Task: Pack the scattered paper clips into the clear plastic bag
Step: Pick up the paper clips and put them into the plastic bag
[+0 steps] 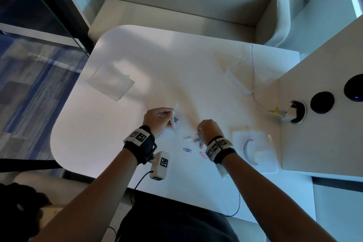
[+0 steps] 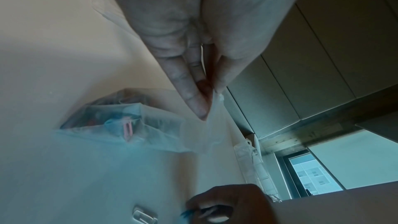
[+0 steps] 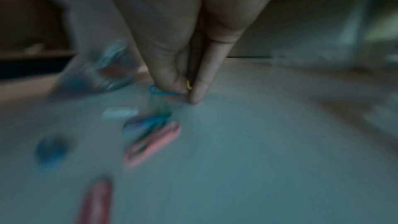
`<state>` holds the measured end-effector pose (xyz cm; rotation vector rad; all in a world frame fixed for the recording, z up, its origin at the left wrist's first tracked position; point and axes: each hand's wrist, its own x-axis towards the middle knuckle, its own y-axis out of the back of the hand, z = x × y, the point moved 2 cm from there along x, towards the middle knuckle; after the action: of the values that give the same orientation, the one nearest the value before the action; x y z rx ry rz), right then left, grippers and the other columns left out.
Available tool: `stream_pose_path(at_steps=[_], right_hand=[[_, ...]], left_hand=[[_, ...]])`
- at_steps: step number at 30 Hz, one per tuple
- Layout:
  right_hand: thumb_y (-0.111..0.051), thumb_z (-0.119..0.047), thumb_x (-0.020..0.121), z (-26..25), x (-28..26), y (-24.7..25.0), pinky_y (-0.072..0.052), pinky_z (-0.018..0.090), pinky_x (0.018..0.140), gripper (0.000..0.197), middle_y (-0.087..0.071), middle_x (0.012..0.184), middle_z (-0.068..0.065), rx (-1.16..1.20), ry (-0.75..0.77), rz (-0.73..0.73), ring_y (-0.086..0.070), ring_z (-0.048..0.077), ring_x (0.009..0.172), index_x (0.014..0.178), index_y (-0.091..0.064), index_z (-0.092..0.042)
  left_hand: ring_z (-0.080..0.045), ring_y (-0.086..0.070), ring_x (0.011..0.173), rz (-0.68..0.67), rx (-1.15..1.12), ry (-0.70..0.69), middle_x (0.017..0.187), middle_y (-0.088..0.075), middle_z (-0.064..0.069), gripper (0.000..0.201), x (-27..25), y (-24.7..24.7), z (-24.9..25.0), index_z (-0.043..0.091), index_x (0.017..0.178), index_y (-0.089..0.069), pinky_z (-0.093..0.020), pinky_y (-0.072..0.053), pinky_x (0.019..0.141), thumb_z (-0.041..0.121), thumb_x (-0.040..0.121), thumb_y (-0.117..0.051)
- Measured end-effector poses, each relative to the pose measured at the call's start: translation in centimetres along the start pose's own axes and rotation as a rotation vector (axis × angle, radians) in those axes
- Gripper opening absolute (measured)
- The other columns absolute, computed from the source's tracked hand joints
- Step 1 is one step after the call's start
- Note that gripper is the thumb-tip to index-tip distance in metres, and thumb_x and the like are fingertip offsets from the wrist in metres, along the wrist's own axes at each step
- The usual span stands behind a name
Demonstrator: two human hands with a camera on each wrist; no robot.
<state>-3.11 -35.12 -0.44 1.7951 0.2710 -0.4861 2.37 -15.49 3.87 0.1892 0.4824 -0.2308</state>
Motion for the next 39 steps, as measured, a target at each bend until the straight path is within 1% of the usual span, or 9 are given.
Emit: stream_pose_path(at_steps=[5,9,16,20,23,27,29,35,39], right_hand=[[-0.079,-0.008,0.070,3.2,-0.2,0.7,-0.059,0.031,0.081,0.009,-0.076,0.076,0.009,1.098,-0.460,0.123,-0.074,0.020,0.080,0.079,-0.079,-0.008],[-0.068,0.012,0.077,-0.7,-1.2,3.7,-0.059,0.025,0.076,0.011,-0.073,0.086,0.017,1.716,-0.323,-0.042,-0.071,0.025,0.085,0.088,-0.070,0.009],[-0.057,-0.005,0.076,-6.5,-0.9,6.5,-0.051,0.025,0.071,0.019,-0.067,0.064,0.004,0.607,0.026,0.141,-0.055,0.011,0.061,0.073,-0.075,-0.012],[-0.051,0.002,0.081,-5.8,-1.9,6.6,-0.053,0.029,0.090,0.036,-0.074,0.098,0.002,0.737,0.024,0.202,-0.068,0.014,0.092,0.105,-0.073,-0.013],[-0.064,-0.011,0.074,-2.0,-3.3,4.6,-0.060,0.040,0.069,0.023,-0.073,0.079,-0.003,0.757,-0.084,0.355,-0.070,0.016,0.069,0.091,-0.072,-0.025],[-0.091,-0.034,0.053,3.0,-6.5,-1.5,-0.054,0.037,0.086,0.081,-0.055,0.110,0.007,0.417,-0.382,-0.119,-0.066,0.029,0.087,0.119,-0.046,-0.020],[-0.093,-0.026,0.051,3.2,-7.9,-3.8,-0.050,0.033,0.086,0.089,-0.042,0.114,0.007,0.460,-0.445,-0.158,-0.058,0.026,0.097,0.122,-0.039,-0.019],[-0.081,-0.008,0.065,0.7,-6.9,-5.6,-0.055,0.032,0.074,0.052,-0.050,0.105,0.009,0.641,-0.390,0.221,-0.062,0.029,0.085,0.111,-0.059,-0.017],[-0.076,-0.007,0.074,-0.6,-5.5,-5.1,-0.058,0.038,0.071,0.033,-0.050,0.102,0.011,0.575,-0.300,0.259,-0.062,0.029,0.076,0.104,-0.065,-0.014]], left_hand=[[-0.032,-0.076,0.090,-0.001,0.046,-0.001,0.087,-0.077,-0.012,0.012,0.4,0.3,-0.4,0.028,0.084,-0.080,-0.052,-0.060,0.086,0.022,0.080,-0.070],[-0.028,-0.076,0.090,-0.023,0.068,0.006,0.084,-0.078,-0.012,0.015,0.6,-0.2,-0.4,0.032,0.082,-0.080,-0.049,-0.060,0.088,0.025,0.079,-0.067],[-0.030,-0.076,0.086,-0.031,0.083,-0.019,0.085,-0.078,-0.011,0.027,0.4,-0.7,0.6,0.034,0.074,-0.078,-0.049,-0.061,0.087,0.012,0.088,-0.071],[-0.032,-0.075,0.085,-0.004,0.090,-0.034,0.082,-0.075,-0.009,0.024,0.9,-0.3,0.3,0.028,0.083,-0.076,-0.049,-0.061,0.087,0.007,0.089,-0.067],[-0.032,-0.075,0.081,0.000,0.041,-0.027,0.086,-0.074,-0.014,0.017,1.1,-0.3,0.3,0.013,0.095,-0.077,-0.046,-0.062,0.085,0.003,0.091,-0.063],[-0.020,-0.073,0.070,-0.014,-0.008,-0.035,0.075,-0.071,-0.013,0.015,1.0,0.0,0.8,0.000,0.102,-0.074,-0.028,-0.063,0.068,0.002,0.093,-0.062],[-0.014,-0.074,0.068,-0.024,-0.008,-0.038,0.075,-0.073,-0.006,0.015,1.1,0.1,0.6,0.006,0.101,-0.076,-0.030,-0.063,0.069,0.004,0.092,-0.064],[-0.022,-0.076,0.076,-0.046,0.020,-0.012,0.073,-0.076,0.004,0.020,1.0,0.7,0.3,0.029,0.083,-0.078,-0.054,-0.061,0.081,0.012,0.088,-0.069],[-0.032,-0.076,0.087,-0.051,0.028,-0.016,0.082,-0.078,0.002,0.015,1.1,1.2,-0.1,0.039,0.078,-0.080,-0.060,-0.059,0.081,0.041,0.066,-0.071]])
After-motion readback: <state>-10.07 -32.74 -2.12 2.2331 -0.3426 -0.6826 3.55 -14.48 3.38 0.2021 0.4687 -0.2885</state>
